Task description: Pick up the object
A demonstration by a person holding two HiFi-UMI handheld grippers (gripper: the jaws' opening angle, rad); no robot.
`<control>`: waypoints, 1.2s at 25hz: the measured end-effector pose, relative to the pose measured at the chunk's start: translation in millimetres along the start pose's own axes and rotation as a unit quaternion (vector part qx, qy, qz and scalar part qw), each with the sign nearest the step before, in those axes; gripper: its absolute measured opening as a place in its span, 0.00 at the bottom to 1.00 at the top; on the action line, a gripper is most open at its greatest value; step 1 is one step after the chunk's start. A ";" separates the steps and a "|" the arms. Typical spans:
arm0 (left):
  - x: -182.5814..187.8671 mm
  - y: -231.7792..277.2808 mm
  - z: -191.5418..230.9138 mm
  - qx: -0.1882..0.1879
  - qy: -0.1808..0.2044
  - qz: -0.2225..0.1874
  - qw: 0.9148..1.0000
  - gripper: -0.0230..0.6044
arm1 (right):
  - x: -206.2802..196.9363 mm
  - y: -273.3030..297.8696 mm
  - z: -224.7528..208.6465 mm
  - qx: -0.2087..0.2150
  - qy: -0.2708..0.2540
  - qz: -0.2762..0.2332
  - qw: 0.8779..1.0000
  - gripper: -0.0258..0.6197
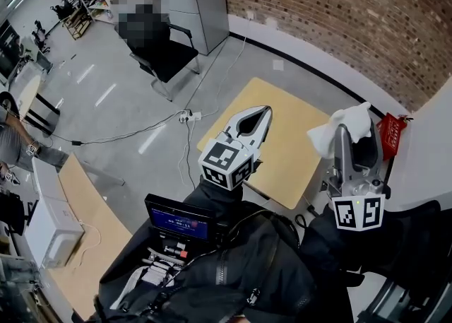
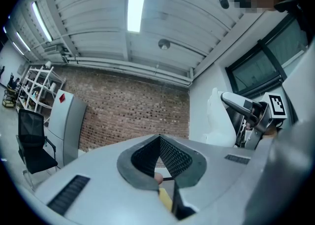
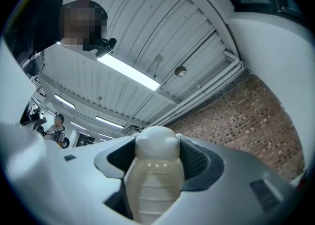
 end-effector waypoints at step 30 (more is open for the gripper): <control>-6.4 22.9 19.5 0.004 -0.001 0.000 1.000 0.04 | -11.3 20.6 -13.0 0.014 0.004 -0.007 1.000 0.49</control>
Point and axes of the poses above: the fingertips, and each gripper's own axes: y forward along the fingers, z to its left, x out of its top, the point moved 6 cm from there along -y, backward along the fingers, and after that the axes turned 6 degrees about -x, right-handed, at the moved point
